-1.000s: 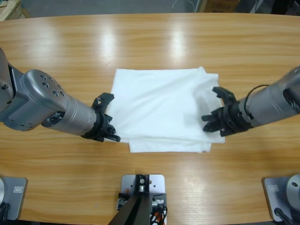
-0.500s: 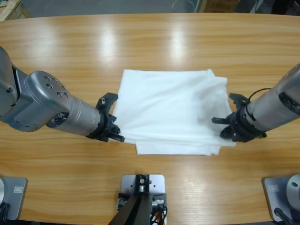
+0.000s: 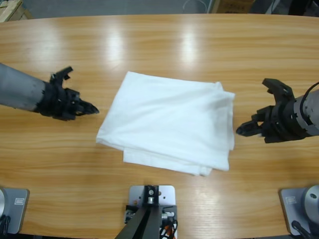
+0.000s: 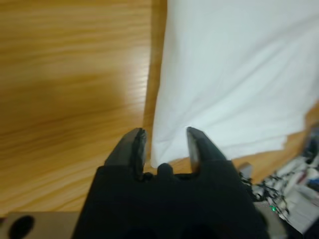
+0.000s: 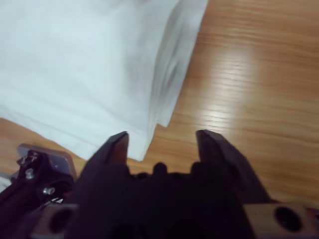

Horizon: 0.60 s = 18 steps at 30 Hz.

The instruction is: Fold clothes

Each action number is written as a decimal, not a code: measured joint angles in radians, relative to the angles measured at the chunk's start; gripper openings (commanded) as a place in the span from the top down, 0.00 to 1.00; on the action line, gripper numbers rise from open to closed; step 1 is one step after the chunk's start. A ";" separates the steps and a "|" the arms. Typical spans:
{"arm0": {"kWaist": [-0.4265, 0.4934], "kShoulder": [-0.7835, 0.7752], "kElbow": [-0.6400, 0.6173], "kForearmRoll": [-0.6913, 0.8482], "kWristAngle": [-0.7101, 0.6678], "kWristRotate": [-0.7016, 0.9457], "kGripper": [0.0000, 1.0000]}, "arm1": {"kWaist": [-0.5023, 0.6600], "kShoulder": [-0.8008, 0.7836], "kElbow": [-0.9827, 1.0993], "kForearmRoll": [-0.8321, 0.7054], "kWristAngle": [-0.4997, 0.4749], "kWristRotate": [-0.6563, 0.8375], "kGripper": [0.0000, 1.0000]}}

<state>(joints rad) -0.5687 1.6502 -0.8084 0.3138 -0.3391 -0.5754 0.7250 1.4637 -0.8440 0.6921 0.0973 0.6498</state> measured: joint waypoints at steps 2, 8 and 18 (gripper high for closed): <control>0.041 0.000 0.014 -0.025 -0.064 0.033 0.01 | 0.007 -0.002 0.000 0.000 0.001 0.000 0.00; 0.131 0.092 0.064 -0.189 -0.242 0.084 0.01 | 0.020 -0.005 0.000 -0.001 0.003 0.003 0.00; 0.185 0.317 -0.033 -0.234 -0.408 0.250 0.04 | 0.023 -0.005 0.000 -0.035 0.003 0.013 0.00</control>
<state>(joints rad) -0.3837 1.9673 -0.8417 0.0798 -0.7467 -0.3253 0.7476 1.4584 -0.8440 0.6567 0.1003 0.6633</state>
